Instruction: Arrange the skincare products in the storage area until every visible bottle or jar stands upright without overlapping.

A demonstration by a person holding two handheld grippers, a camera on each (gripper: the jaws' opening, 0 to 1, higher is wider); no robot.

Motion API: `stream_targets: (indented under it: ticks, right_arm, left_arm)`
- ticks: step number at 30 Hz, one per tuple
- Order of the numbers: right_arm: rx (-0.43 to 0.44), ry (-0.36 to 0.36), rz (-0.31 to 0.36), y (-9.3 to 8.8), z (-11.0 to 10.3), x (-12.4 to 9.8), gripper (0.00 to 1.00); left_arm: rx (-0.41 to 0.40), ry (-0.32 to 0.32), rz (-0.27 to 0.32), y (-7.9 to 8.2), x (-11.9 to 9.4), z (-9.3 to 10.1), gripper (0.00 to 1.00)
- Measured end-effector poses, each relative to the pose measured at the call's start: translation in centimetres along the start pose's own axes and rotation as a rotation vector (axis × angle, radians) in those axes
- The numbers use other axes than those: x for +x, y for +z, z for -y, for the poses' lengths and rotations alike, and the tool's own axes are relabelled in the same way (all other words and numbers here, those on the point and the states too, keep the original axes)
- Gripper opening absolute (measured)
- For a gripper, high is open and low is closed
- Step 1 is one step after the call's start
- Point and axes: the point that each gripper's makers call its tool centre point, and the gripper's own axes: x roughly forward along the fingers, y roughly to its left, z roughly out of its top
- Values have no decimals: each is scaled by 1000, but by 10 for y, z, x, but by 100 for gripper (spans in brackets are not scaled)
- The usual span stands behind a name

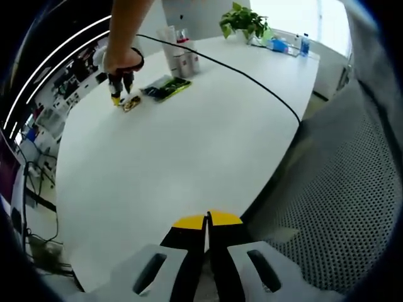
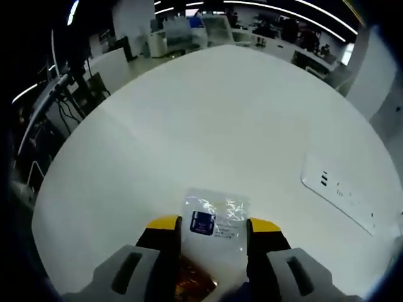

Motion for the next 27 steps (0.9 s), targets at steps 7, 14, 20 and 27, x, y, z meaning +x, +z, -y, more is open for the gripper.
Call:
stream_targets:
  ticks: [7,14,20,27]
  right_arm:
    - [-49,18,21,6,-6,-2,39]
    - [-54,29,31,9,-8,-6,39]
    - [-81,36,52,15,-12,-17,39]
    - [-100,48,95,21,-13,-39,39]
  left_arm:
    - [-2,1,-1,0,0,0,0]
    - [0,3,0,0,0,0,0]
    - [-4,12,8,1,0,-2,0]
    - [0,20,20,3,-1,-4,0]
